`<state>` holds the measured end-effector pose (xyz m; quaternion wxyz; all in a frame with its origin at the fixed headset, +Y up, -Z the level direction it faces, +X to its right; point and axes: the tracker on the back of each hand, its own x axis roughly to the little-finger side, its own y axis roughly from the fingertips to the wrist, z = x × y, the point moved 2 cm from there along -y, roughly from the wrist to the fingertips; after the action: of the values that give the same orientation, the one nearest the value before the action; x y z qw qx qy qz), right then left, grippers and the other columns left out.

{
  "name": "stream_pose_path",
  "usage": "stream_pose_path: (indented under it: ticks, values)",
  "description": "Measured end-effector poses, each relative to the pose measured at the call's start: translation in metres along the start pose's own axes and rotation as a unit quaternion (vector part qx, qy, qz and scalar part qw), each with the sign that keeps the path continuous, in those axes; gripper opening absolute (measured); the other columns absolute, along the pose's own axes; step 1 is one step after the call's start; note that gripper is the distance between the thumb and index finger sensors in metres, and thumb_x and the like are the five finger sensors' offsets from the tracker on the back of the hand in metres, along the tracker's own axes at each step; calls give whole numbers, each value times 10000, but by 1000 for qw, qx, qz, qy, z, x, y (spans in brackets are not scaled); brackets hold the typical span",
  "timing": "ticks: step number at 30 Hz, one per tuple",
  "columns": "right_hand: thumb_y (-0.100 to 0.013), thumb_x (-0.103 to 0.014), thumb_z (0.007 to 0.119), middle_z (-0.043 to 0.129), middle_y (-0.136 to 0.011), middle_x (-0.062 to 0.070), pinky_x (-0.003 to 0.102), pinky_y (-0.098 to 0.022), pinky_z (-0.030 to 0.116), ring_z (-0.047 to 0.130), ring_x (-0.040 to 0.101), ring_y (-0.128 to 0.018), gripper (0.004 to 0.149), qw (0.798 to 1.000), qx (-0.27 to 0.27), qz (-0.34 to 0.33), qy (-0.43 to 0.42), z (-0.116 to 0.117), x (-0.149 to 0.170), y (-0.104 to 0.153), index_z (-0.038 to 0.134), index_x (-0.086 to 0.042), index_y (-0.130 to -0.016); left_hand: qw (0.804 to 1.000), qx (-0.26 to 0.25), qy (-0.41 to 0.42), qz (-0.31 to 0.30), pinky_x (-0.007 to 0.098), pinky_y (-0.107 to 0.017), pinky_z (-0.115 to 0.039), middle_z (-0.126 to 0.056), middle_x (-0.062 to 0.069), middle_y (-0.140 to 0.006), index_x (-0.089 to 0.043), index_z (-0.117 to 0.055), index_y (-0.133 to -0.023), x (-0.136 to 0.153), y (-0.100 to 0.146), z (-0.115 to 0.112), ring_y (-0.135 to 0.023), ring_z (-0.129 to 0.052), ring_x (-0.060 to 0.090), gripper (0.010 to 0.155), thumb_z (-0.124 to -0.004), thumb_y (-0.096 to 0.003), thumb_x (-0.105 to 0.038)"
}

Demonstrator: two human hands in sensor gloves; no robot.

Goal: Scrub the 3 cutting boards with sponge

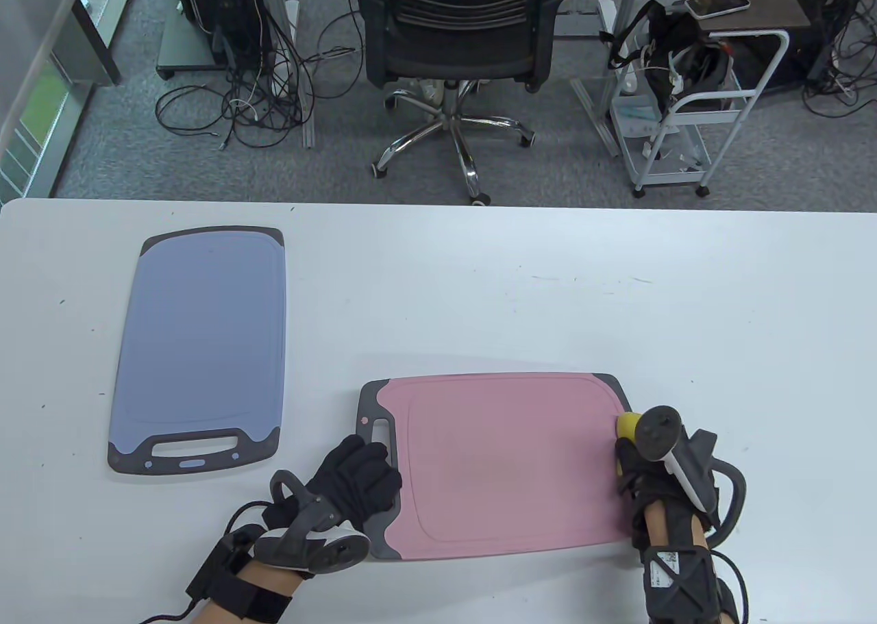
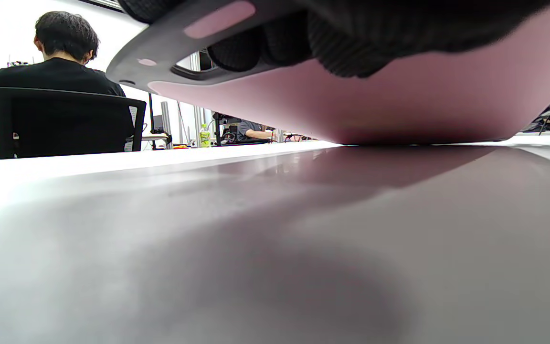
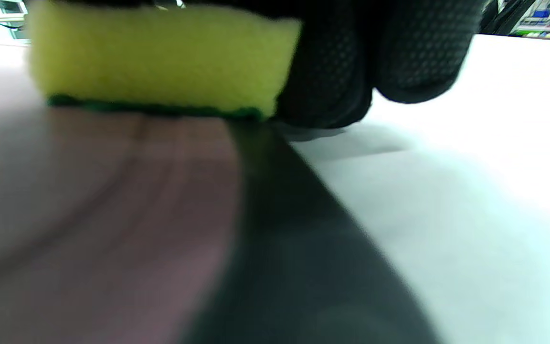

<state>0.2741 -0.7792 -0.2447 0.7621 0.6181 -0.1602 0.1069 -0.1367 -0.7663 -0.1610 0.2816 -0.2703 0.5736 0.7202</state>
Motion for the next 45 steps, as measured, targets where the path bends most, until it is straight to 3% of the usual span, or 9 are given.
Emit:
stream_pose_path:
  ticks: [5,9,12,14,26,32,38,41,45]
  values:
    - [-474,-525,708,793,-813,147,465,-482,776,894,243,-557,697,977,28,-206,50,-2,-108,43,611,-115,-1029,1000,-1,0,0,575,-776,-570,-708,-43,-969,-274,-553,-973,0,0,1,-1038,-697,262,472,-794,-585,-395]
    - [-476,-547,693,765,-836,124,456,-502,773,883,227,-577,701,902,26,-424,74,3,-206,122,581,-150,-1043,1000,2,1,0,575,-774,-575,-712,-42,-968,-273,-556,-973,0,0,1,-1036,-703,264,474,-799,-585,-395]
    - [-467,-531,700,791,-817,128,467,-497,780,897,236,-563,707,877,63,-465,101,6,-232,154,609,-109,-1028,1000,0,-1,0,576,-773,-579,-717,-39,-964,-266,-558,-966,-1,1,1,-1034,-709,264,473,-802,-583,-395]
    - [-482,-576,638,758,-849,78,429,-517,781,882,190,-594,711,874,58,-466,126,7,-225,147,551,-161,-1053,1000,2,8,3,575,-774,-574,-714,-41,-968,-269,-558,-968,2,1,1,-1038,-702,263,472,-804,-585,-395]
    - [-478,-528,696,795,-812,139,469,-478,774,896,246,-554,691,994,39,-92,48,4,-18,28,623,-118,-1029,1000,2,3,0,580,-775,-563,-706,-40,-971,-271,-551,-974,0,1,2,-1040,-693,267,477,-799,-586,-396]
    - [-490,-525,690,787,-816,150,469,-486,771,888,246,-561,691,969,59,-235,56,4,-102,64,610,-107,-1035,1000,5,15,4,580,-778,-553,-702,-41,-975,-273,-550,-974,3,0,1,-1046,-683,265,474,-797,-588,-393]
    - [-498,-543,644,747,-862,122,464,-527,759,869,234,-608,699,877,72,-463,107,10,-224,161,555,-138,-1061,1000,5,13,4,577,-777,-563,-709,-43,-972,-273,-556,-972,3,0,1,-1043,-693,262,474,-800,-586,-398]
    - [-493,-560,634,769,-858,85,440,-515,780,887,209,-597,694,882,83,-446,127,8,-221,159,571,-162,-1057,1000,3,15,6,575,-776,-566,-711,-44,-972,-273,-556,-969,3,1,2,-1042,-696,260,473,-802,-585,-399]
    - [-491,-552,674,749,-860,91,455,-524,756,861,215,-603,686,943,34,-327,55,6,-157,98,570,-189,-1064,1000,4,15,5,576,-776,-565,-710,-46,-973,-275,-557,-971,3,0,1,-1042,-696,260,475,-803,-585,-400]
